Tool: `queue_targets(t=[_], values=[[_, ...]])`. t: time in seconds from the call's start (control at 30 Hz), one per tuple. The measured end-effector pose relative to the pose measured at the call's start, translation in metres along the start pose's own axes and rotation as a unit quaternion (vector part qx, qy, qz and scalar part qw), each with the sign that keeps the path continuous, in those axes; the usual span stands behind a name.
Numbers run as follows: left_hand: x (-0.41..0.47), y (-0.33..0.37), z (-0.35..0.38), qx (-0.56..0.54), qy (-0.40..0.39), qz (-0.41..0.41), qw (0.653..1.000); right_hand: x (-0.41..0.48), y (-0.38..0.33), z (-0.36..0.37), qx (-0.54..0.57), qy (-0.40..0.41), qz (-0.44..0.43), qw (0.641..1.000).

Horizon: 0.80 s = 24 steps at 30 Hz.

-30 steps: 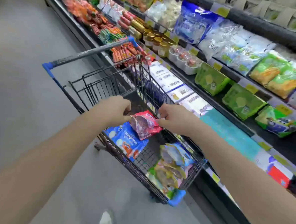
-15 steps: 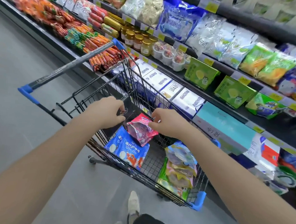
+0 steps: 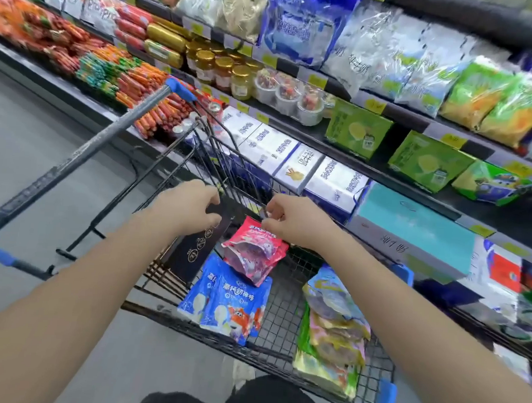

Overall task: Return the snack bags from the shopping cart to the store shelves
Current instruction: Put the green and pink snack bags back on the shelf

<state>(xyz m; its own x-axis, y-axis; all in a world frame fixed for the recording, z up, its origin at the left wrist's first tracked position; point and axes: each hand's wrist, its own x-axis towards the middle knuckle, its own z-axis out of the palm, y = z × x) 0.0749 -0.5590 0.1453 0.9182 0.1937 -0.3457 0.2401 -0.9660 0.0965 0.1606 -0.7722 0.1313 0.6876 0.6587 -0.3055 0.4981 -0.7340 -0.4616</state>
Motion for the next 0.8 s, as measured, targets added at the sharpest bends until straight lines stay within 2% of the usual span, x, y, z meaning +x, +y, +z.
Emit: queue_targets(t=[0.23, 0.5, 0.8], values=[[0.051, -0.002, -0.005, 0.021, -0.048, 0.029, 0.998, 0.03, 0.016, -0.005, 0.02, -0.004, 0.047, 0.999], [0.114, -0.009, -0.004, 0.045, -0.094, 0.106, 0.989, 0.056, 0.032, 0.006, 0.077, 0.025, 0.129, 0.988], [0.172, -0.035, 0.05, 0.053, -0.179, 0.154, 0.97, 0.098, 0.061, 0.069, 0.119, -0.012, 0.239, 0.964]])
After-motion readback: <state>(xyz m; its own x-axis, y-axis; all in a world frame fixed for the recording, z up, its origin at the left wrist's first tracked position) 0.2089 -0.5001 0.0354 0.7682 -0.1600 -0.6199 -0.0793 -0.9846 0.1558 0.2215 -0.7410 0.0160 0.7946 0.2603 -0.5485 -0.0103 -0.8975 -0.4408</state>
